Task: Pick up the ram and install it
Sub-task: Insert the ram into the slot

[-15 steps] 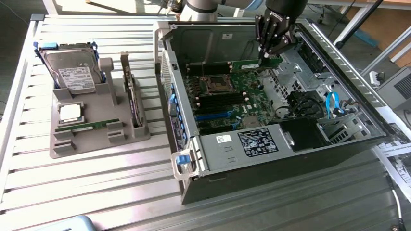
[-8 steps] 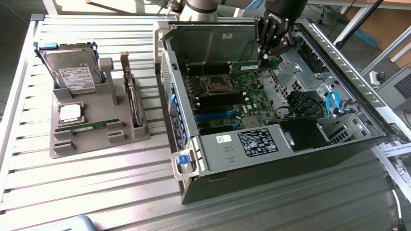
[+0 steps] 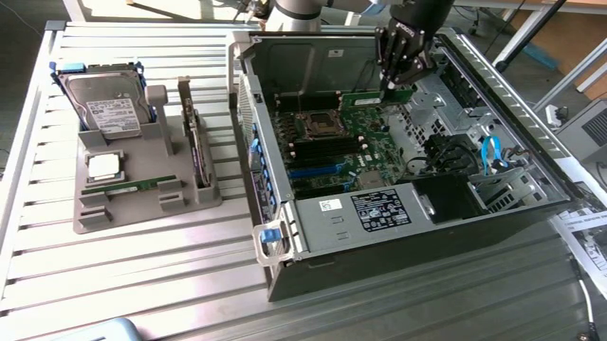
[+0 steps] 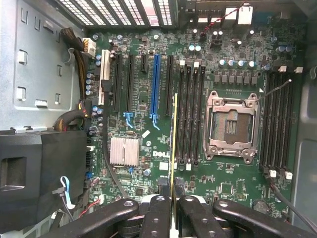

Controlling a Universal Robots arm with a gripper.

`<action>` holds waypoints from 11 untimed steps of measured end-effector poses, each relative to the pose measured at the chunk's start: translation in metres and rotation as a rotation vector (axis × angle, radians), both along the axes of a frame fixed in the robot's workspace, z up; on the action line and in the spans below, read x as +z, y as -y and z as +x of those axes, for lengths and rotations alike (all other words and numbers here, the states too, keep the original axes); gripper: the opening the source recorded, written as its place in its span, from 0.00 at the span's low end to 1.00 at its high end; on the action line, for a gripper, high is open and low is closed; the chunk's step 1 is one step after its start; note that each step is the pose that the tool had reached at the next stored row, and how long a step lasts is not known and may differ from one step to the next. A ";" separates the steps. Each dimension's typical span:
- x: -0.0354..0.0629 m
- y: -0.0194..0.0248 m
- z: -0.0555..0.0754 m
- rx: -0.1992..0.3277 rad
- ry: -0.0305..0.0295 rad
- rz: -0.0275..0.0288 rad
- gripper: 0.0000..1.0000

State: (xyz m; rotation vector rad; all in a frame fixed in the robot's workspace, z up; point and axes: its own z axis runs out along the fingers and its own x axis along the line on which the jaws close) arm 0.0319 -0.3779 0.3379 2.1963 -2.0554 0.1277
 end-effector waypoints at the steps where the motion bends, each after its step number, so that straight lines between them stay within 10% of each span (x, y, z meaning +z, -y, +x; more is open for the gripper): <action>1: -0.0004 0.0000 0.000 0.000 0.0000 0.0000 0.14; 11: -0.0058 0.0000 0.000 0.000 0.0000 0.0000 0.14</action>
